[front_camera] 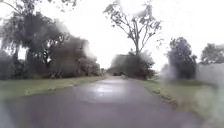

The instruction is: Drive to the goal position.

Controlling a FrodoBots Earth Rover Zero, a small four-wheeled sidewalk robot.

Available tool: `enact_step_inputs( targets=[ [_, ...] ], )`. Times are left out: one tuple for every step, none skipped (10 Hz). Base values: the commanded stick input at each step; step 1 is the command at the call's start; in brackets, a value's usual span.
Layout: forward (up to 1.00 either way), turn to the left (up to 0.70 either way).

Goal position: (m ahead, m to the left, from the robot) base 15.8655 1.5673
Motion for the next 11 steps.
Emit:
enact_step_inputs(
  targets=[
    [0.85, 0.00],
    [0.85, 0.00],
    [0.85, 0.00],
    [0.85, 0.00],
    [0.85, 0.00],
    [0.85, 0.00],
    [0.85, 0.00],
    [0.85, 0.00],
    [0.85, 0.00],
    [0.85, 0.00],
    [0.85, 0.00]
  ],
)
